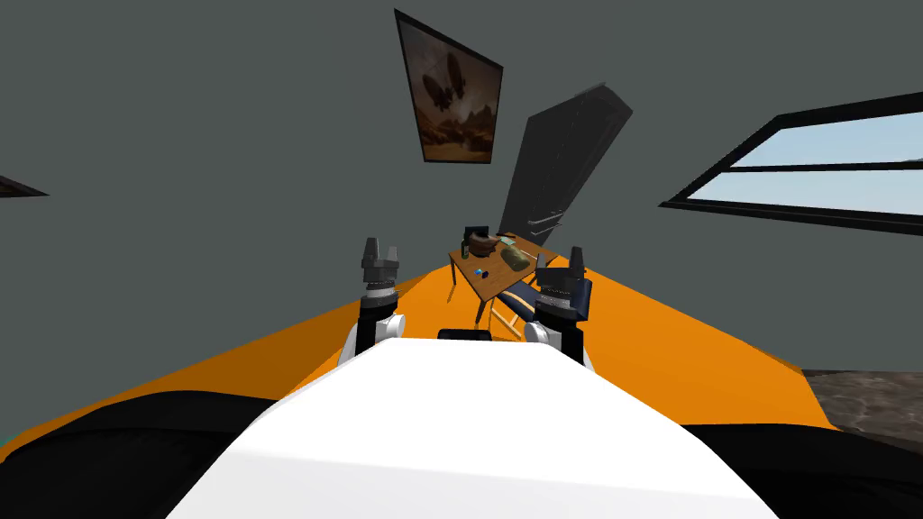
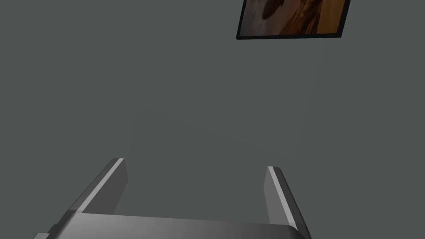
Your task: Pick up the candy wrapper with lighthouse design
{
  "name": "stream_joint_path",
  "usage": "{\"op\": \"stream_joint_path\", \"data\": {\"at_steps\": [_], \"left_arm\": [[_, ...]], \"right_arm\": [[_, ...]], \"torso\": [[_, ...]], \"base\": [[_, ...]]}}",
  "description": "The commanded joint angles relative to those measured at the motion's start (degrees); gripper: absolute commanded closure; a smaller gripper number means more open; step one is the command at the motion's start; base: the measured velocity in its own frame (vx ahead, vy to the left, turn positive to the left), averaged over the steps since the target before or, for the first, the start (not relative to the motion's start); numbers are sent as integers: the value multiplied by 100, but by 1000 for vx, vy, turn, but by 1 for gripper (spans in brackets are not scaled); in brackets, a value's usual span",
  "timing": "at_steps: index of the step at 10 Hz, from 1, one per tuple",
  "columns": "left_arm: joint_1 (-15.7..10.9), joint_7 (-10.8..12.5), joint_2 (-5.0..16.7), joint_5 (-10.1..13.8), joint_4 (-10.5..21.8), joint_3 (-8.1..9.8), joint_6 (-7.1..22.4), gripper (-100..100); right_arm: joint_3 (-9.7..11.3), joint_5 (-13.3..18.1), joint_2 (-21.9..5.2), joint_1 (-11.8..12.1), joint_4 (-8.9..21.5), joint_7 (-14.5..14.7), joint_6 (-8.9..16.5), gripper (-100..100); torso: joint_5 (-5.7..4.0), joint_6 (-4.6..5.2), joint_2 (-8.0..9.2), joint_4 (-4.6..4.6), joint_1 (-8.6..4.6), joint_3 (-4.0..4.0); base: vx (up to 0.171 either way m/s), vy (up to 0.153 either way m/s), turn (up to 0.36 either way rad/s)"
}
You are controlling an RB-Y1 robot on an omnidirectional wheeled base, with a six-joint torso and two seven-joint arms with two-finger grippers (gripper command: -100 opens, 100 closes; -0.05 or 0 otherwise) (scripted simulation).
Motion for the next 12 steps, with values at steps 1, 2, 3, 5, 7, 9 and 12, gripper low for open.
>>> {"op": "stream_joint_path", "data": {"at_steps": [1,2,3,5,7,9,12], "left_arm": [[0,0,0,0,0,0,0,0],[-1,0,0,0,0,0,0,0],[-1,0,0,0,0,0,0,0],[-1,0,0,0,0,0,0,0],[-1,0,0,0,0,0,0,0],[-1,0,0,0,0,0,0,0],[-1,0,0,0,0,0,0,0]], "right_arm": [[32,122,-210,62,76,-6,86,-100],[52,200,-310,101,124,-9,141,-100],[76,293,-411,149,180,-14,207,-100],[134,518,-614,266,317,-24,367,-100],[201,783,-818,407,487,-35,556,-100],[272,1073,-1024,564,685,-45,767,-100],[375,1535,-1339,816,1043,-55,1112,-100]], "torso": [[0,0,0,0,0,0],[0,-2,4,0,0,2],[0,-1,8,2,-1,5],[0,-2,10,2,-2,6],[-1,-2,11,2,-3,6],[-1,-1,13,3,-5,7],[-2,-1,9,2,-10,5]], "base": [[-13,2,124],[-25,1,153],[-29,1,141],[-26,2,163],[-30,-2,224],[-30,-7,217],[-23,-16,313]]}}
